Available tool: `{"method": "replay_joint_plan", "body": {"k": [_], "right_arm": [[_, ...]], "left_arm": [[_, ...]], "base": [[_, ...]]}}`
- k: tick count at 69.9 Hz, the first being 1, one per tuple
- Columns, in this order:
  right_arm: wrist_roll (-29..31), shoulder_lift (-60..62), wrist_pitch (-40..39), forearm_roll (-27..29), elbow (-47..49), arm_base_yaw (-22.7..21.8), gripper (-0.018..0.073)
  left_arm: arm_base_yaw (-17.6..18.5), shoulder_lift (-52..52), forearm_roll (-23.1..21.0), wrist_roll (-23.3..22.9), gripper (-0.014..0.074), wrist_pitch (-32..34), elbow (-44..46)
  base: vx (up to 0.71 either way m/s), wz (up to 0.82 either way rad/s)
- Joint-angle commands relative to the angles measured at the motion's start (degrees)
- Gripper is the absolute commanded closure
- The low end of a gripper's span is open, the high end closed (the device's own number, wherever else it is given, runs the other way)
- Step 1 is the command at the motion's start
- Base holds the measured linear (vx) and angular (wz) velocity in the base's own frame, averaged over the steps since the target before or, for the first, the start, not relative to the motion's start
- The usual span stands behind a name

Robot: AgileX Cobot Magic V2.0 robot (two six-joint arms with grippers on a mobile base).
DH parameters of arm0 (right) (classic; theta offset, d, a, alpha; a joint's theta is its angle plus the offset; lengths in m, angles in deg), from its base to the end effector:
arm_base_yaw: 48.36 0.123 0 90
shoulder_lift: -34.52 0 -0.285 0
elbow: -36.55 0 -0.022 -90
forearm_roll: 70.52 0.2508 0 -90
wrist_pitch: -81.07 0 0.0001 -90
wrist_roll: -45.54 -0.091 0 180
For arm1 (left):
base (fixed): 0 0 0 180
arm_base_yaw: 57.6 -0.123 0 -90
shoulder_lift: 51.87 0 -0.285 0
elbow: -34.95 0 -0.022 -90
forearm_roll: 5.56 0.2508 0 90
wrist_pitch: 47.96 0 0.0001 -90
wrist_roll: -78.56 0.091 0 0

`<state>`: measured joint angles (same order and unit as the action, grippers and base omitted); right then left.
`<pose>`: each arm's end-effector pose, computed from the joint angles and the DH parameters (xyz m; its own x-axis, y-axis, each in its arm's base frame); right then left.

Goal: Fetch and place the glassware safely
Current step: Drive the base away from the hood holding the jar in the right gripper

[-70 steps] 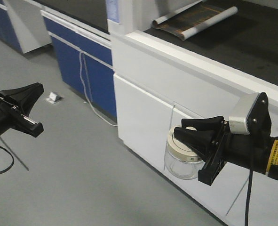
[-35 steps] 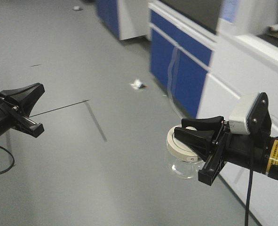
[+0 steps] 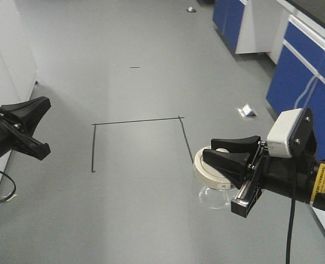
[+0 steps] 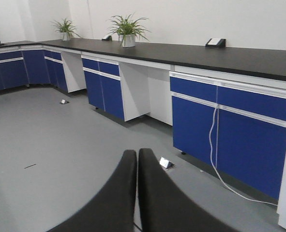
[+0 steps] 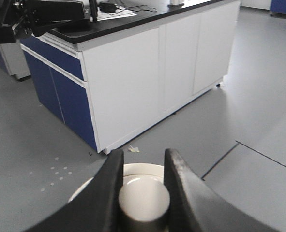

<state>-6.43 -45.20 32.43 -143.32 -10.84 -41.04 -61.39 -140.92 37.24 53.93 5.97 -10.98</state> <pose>0.2125 0.0930 0.2494 -0.1367 -0.1748 -0.9751 -0.8143 0.5804 0.0101 0.2670 -0.0324 0.2465 0.0381 0.0605 -0.9974 0.4913 0.8681 0.0714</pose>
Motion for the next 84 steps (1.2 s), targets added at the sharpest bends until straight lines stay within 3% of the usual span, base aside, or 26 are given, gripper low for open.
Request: {"method": "replay_joint_plan", "body": {"k": [1, 35, 84], "right_arm": [[0.0, 1.7, -3.6, 3.1, 1.6, -0.2, 0.056], [0.0, 1.7, -3.6, 3.1, 1.6, -0.2, 0.0559], [0.0, 1.7, -3.6, 3.1, 1.6, -0.2, 0.0559]], "left_arm": [[0.1, 1.6, -1.9, -0.5, 0.0603, 3.7, 1.2], [0.1, 1.6, -1.9, -0.5, 0.0603, 3.7, 1.2], [0.1, 1.6, -1.9, -0.5, 0.0603, 3.7, 1.2]], "base": [[0.16, 0.32], [0.27, 0.15], [0.52, 0.02]]}}
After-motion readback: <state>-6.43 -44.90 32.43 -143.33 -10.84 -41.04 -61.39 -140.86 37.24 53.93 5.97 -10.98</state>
